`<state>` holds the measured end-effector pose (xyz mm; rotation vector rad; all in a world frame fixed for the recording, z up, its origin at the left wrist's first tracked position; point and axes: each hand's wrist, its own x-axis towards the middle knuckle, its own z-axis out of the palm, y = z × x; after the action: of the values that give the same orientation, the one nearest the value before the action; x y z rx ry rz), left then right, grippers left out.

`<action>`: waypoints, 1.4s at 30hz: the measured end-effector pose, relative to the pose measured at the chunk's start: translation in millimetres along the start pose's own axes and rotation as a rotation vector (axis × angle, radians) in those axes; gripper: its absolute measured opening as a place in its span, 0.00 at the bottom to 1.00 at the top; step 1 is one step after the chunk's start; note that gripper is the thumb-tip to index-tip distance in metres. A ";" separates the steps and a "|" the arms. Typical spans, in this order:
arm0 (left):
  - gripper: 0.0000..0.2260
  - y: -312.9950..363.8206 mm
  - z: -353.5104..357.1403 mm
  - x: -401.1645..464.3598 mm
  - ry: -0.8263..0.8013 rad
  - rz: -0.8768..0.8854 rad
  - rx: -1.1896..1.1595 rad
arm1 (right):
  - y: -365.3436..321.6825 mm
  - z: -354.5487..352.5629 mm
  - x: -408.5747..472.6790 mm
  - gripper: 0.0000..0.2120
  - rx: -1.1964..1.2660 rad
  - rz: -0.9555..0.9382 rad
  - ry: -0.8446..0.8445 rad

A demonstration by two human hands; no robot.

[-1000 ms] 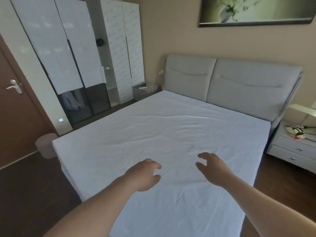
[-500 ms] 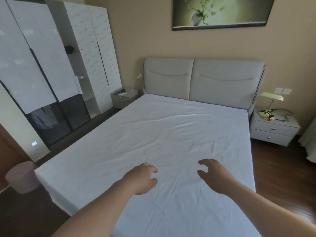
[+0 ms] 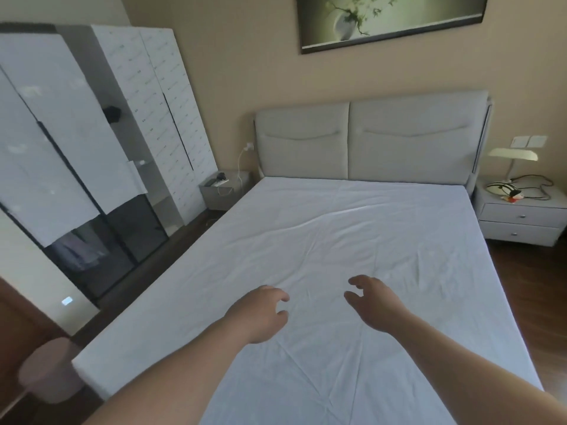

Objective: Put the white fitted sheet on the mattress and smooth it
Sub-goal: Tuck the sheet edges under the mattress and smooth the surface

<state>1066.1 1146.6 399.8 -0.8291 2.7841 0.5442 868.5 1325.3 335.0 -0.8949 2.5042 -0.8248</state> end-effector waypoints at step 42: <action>0.19 -942.9 -320.4 215.6 -0.088 -0.093 -0.159 | -734.3 623.5 397.0 0.23 0.049 0.096 -0.193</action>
<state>1391.1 181.8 358.2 -0.9373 2.6340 0.7737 1222.2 347.7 266.7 -0.7912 2.3296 -0.7291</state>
